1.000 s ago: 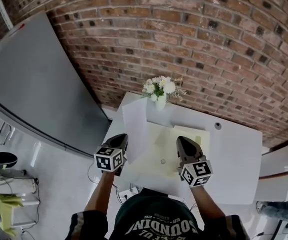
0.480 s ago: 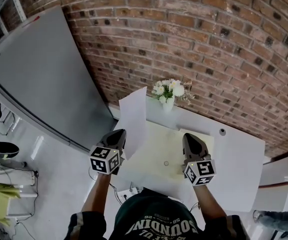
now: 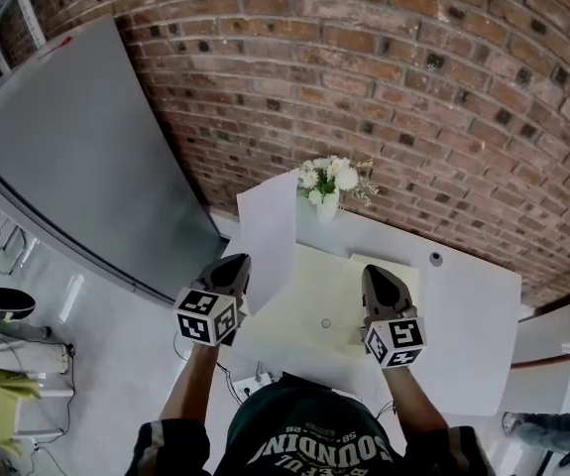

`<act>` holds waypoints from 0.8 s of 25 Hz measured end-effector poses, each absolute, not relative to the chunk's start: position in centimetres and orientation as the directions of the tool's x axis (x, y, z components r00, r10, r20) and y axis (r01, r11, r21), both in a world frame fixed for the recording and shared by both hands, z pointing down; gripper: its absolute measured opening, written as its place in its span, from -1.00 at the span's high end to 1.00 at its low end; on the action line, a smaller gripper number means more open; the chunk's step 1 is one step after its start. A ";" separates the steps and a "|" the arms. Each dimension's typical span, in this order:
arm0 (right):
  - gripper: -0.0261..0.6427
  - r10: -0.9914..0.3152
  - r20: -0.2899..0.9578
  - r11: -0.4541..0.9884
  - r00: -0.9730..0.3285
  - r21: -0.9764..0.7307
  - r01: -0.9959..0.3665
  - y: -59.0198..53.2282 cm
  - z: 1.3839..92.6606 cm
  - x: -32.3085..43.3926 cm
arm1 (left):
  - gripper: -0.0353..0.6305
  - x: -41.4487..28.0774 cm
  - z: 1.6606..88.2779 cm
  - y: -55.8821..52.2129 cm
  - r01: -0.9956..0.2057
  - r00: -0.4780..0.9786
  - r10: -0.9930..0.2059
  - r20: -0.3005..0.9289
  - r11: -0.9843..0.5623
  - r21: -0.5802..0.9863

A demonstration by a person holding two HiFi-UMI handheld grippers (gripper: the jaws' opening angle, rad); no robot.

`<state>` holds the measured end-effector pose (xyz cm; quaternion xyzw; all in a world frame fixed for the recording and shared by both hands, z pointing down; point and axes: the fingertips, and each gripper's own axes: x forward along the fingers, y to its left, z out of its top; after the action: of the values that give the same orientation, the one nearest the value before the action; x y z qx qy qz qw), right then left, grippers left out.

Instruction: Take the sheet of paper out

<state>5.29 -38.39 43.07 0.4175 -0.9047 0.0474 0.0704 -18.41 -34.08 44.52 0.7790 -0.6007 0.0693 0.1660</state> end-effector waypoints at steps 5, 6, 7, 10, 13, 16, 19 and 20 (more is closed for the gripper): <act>0.72 -0.751 0.168 0.645 -0.638 -0.020 -0.764 -38.3 43.0 5.6 | 0.86 -17.8 44.8 -34.0 -0.956 0.279 -0.908 0.311 -0.233 0.179; 0.72 -0.753 0.168 0.643 -0.637 -0.019 -0.766 -38.4 43.0 5.7 | 0.86 -17.7 44.8 -34.1 -0.955 0.281 -0.908 0.312 -0.235 0.179; 0.72 -0.754 0.169 0.642 -0.635 -0.019 -0.766 -38.4 43.0 5.8 | 0.86 -17.6 44.8 -34.1 -0.955 0.284 -0.907 0.312 -0.237 0.179; 0.72 -0.753 0.167 0.642 -0.636 -0.022 -0.766 -38.3 43.1 5.9 | 0.86 -17.4 45.1 -34.2 -0.953 0.288 -0.904 0.317 -0.241 0.182; 0.72 -0.750 0.170 0.645 -0.639 -0.025 -0.764 -38.2 43.3 6.0 | 0.86 -17.3 45.4 -34.1 -0.952 0.293 -0.899 0.326 -0.243 0.187; 0.72 -0.749 0.174 0.645 -0.639 -0.028 -0.764 -38.3 43.5 6.2 | 0.86 -16.9 45.7 -34.1 -0.950 0.299 -0.896 0.330 -0.246 0.192; 0.72 -0.750 0.175 0.643 -0.637 -0.029 -0.765 -38.3 43.5 6.4 | 0.86 -16.7 46.0 -34.1 -0.948 0.304 -0.892 0.334 -0.250 0.195; 0.72 -0.751 0.174 0.643 -0.637 -0.028 -0.765 -38.3 43.5 6.4 | 0.86 -16.6 46.1 -34.1 -0.948 0.305 -0.891 0.336 -0.251 0.195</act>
<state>6.37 -38.25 43.45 0.4195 -0.9034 0.0496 0.0731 -16.60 -34.08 46.08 0.7871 -0.5842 0.0781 0.1820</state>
